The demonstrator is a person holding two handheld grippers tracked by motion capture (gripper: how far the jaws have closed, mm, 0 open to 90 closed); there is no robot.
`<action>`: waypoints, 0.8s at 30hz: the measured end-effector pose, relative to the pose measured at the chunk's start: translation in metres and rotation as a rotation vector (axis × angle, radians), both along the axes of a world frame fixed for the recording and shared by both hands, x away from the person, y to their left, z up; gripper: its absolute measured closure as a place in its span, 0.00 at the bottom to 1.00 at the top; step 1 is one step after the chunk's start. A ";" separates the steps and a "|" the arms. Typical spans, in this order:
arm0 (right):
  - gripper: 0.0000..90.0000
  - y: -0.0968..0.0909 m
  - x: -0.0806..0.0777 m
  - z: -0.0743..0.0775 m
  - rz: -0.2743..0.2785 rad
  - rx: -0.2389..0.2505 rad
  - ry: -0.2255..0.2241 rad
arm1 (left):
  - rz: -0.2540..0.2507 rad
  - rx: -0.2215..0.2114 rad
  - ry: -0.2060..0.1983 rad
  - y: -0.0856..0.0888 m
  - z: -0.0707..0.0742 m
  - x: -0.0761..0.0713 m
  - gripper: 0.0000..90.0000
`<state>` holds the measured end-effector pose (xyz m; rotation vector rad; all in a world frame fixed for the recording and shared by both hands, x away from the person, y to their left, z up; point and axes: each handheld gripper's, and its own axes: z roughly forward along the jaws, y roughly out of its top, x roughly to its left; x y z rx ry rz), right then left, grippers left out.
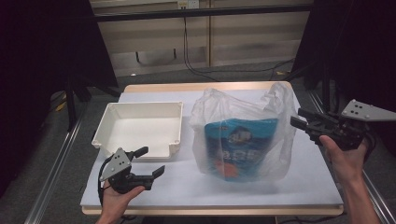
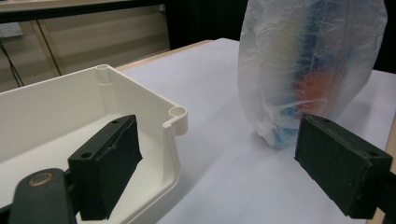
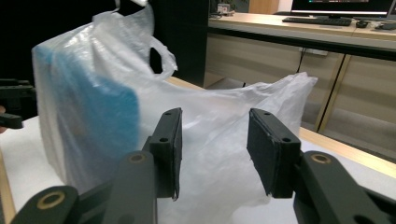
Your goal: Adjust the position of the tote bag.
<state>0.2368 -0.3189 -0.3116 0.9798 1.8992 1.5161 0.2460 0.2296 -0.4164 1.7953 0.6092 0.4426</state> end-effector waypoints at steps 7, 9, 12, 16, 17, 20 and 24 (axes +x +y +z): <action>0.61 0.002 0.019 0.006 -0.011 -0.023 0.022 | -0.002 0.013 0.001 -0.001 -0.001 0.000 0.15; 0.61 0.000 0.027 0.009 -0.012 -0.029 0.032 | -0.010 0.006 -0.001 -0.001 -0.002 0.000 0.15; 0.60 -0.001 0.032 0.010 -0.019 -0.022 0.038 | 0.000 0.029 -0.002 -0.001 -0.001 -0.001 0.15; 0.59 -0.004 0.041 0.012 -0.032 -0.026 0.047 | 0.002 0.025 -0.002 -0.001 -0.002 0.000 0.15; 0.58 -0.004 0.043 0.012 -0.039 -0.019 0.049 | 0.000 0.031 -0.002 -0.001 -0.003 0.000 0.15; 0.53 -0.004 0.052 0.011 -0.034 -0.031 0.071 | 0.013 0.020 0.012 -0.001 -0.003 0.000 0.15; 0.50 -0.002 0.057 0.008 -0.023 -0.031 0.089 | 0.011 0.019 0.005 -0.002 -0.003 -0.001 0.15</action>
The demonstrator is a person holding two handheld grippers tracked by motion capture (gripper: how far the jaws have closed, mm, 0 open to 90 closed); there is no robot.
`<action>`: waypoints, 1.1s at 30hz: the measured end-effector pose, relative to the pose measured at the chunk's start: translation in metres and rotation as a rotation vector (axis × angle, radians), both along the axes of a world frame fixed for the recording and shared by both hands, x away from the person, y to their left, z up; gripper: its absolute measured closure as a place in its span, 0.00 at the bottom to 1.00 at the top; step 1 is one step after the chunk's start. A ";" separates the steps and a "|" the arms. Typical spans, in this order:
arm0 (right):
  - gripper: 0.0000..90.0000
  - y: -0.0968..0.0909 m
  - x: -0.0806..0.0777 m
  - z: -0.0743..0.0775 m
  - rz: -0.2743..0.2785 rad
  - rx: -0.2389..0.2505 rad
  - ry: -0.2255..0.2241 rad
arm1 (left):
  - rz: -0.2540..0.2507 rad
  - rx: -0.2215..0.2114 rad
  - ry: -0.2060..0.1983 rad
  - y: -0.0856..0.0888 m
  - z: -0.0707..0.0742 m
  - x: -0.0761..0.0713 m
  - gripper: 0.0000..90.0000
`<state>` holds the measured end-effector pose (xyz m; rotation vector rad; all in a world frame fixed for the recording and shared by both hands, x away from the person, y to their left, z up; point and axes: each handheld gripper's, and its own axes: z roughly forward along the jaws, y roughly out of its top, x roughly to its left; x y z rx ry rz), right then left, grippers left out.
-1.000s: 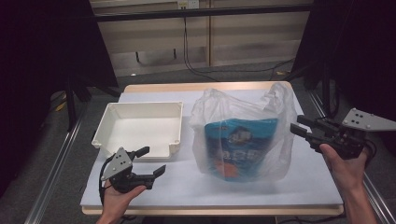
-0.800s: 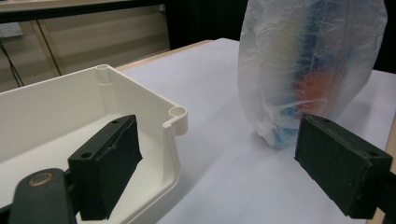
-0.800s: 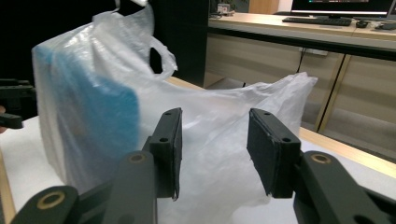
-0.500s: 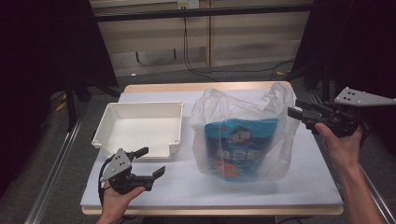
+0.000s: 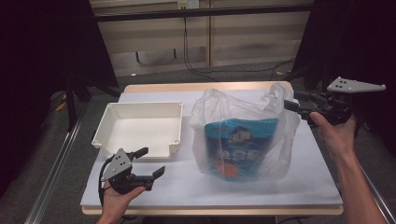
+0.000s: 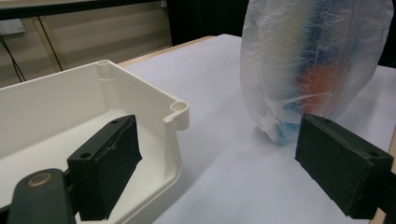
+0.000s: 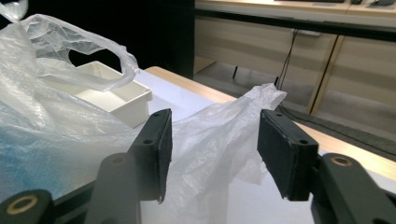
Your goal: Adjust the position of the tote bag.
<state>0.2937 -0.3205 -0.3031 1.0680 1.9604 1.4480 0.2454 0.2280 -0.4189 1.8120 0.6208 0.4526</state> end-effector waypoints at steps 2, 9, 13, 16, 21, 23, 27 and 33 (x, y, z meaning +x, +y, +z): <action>0.50 0.002 0.002 -0.003 -0.003 0.003 0.016 | -0.010 0.006 -0.004 0.001 0.000 0.000 0.15; 0.61 0.001 0.003 -0.015 0.015 0.023 0.049 | -0.005 0.000 -0.005 0.000 0.000 -0.001 0.15; 0.70 0.001 0.002 -0.017 0.027 0.031 0.063 | -0.018 0.013 -0.008 0.000 0.001 0.000 0.15; 0.80 0.002 0.001 -0.017 0.047 0.038 0.064 | -0.013 0.007 -0.006 -0.002 0.001 0.000 0.15; 1.00 0.004 -0.001 -0.014 0.075 0.049 0.046 | -0.006 0.015 -0.005 -0.001 0.002 -0.001 0.15; 1.00 0.004 -0.004 -0.011 0.084 0.060 0.029 | -0.006 -0.002 -0.009 -0.002 0.002 0.000 0.15; 1.00 0.003 -0.011 -0.006 0.105 0.082 -0.008 | -0.019 0.001 -0.019 -0.004 0.006 0.001 0.15; 1.00 0.006 -0.026 0.003 0.128 0.105 -0.072 | -0.030 -0.012 -0.027 -0.010 0.016 0.003 0.17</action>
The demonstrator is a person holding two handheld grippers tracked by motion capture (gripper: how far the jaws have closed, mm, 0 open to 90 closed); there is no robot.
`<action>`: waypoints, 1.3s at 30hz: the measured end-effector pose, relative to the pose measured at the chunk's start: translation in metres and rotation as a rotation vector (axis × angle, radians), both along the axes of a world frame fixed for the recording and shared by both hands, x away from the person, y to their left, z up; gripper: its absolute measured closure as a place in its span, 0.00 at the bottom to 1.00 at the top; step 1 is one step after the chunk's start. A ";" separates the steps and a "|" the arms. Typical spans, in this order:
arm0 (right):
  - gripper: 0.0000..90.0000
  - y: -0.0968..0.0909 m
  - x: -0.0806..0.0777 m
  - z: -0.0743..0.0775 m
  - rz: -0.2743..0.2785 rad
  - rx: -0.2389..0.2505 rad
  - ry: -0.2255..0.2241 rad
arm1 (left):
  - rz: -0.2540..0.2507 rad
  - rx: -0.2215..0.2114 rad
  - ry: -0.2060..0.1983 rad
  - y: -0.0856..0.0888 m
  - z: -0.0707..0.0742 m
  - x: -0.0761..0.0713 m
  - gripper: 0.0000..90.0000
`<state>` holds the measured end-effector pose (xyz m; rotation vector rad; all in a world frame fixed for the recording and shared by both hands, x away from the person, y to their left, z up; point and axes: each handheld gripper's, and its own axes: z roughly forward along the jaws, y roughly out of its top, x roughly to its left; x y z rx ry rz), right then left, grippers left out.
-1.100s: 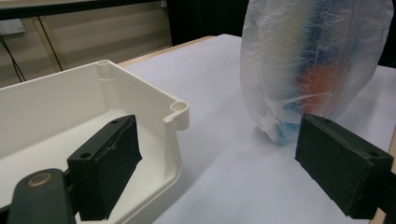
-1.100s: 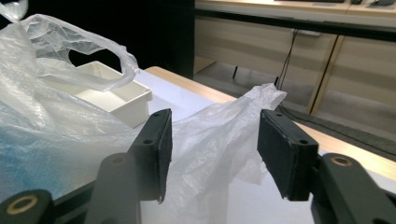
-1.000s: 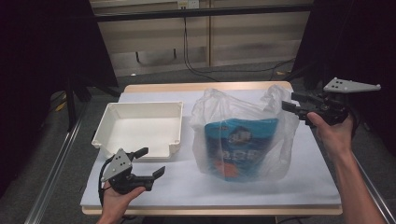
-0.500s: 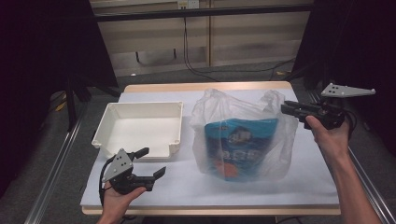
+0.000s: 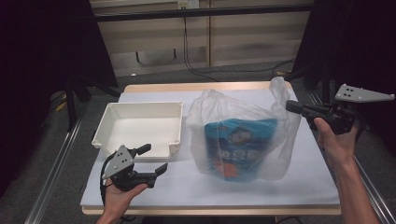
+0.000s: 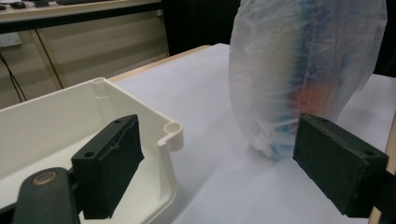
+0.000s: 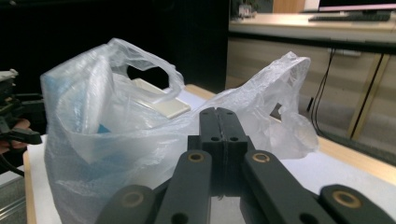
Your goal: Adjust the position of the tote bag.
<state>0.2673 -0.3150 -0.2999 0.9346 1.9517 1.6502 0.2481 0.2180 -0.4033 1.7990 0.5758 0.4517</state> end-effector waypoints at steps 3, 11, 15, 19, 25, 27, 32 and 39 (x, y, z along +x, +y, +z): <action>1.00 0.004 -0.011 0.007 0.020 0.008 -0.039 | -0.015 -0.009 -0.017 -0.005 0.008 0.002 0.19; 1.00 0.002 -0.028 0.009 0.023 0.026 -0.098 | -0.048 -0.033 -0.039 -0.018 0.027 0.006 0.25; 1.00 0.000 -0.034 0.011 0.028 0.057 -0.121 | -0.074 -0.042 -0.053 -0.024 0.037 0.009 0.26; 1.00 0.002 -0.037 0.007 0.032 0.074 -0.137 | -0.084 -0.052 -0.055 -0.028 0.045 0.013 0.26; 1.00 0.007 -0.040 0.010 0.049 0.082 -0.143 | -0.103 -0.067 -0.050 -0.037 0.056 0.019 0.29; 1.00 0.008 -0.041 0.011 0.051 0.077 -0.146 | -0.132 -0.069 -0.049 -0.038 0.061 0.021 0.29; 1.00 0.012 -0.042 0.011 0.066 0.060 -0.149 | -0.155 -0.121 -0.040 -0.041 0.071 0.028 0.30; 1.00 0.016 -0.042 0.013 0.069 0.059 -0.153 | -0.163 -0.111 -0.013 -0.052 0.077 0.041 0.28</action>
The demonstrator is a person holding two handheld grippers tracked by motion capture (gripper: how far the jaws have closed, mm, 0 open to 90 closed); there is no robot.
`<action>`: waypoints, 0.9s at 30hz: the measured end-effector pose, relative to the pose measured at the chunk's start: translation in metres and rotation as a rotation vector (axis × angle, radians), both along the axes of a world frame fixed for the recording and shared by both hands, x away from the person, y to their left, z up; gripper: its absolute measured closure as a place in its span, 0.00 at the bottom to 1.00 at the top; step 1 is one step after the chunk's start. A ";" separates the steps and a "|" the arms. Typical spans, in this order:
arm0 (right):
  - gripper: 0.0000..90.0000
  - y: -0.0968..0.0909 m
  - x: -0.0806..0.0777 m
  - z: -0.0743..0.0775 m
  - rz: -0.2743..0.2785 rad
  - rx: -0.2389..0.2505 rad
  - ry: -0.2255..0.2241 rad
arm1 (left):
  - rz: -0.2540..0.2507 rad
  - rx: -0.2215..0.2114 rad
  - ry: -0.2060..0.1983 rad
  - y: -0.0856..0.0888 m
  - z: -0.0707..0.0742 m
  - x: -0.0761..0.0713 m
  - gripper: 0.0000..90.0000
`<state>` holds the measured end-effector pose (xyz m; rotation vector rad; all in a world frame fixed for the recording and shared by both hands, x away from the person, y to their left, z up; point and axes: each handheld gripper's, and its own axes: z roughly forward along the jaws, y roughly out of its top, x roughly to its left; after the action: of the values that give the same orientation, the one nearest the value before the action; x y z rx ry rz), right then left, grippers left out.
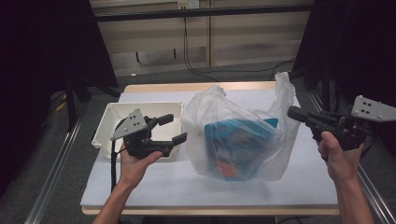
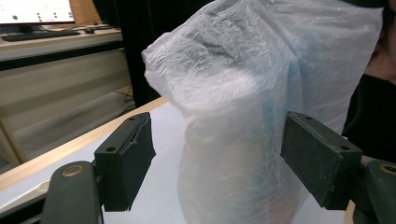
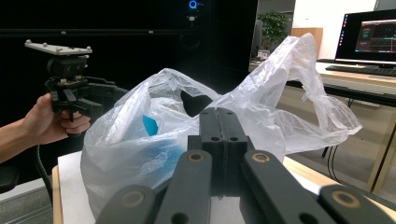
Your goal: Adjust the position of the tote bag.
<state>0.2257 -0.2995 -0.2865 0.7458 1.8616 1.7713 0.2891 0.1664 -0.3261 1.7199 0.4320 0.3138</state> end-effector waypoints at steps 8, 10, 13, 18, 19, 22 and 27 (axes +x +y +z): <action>1.00 0.005 0.000 0.002 0.010 -0.001 -0.008 | -0.012 -0.030 0.026 -0.007 0.004 0.012 0.27; 1.00 0.006 0.000 0.002 0.009 -0.003 -0.005 | -0.041 -0.037 0.041 -0.010 0.005 0.016 0.25; 1.00 0.006 0.001 0.001 0.011 -0.004 -0.008 | -0.063 -0.038 0.059 -0.014 0.006 0.020 0.24; 1.00 0.005 0.000 0.002 0.012 -0.005 -0.007 | -0.092 -0.049 0.072 -0.021 0.010 0.026 0.23; 1.00 0.005 0.000 0.002 0.012 -0.006 -0.008 | -0.099 -0.058 0.081 -0.022 0.010 0.028 0.22; 1.00 0.005 -0.001 0.002 0.012 -0.007 -0.008 | -0.133 -0.127 0.162 -0.024 0.009 0.033 0.22; 1.00 0.004 -0.001 0.002 0.012 -0.008 -0.007 | -0.167 -0.075 0.137 -0.032 0.008 0.030 0.29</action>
<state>0.2249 -0.2951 -0.2844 0.7260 1.8709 1.7710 0.3191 0.1346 -0.3177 1.6974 0.3919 0.0589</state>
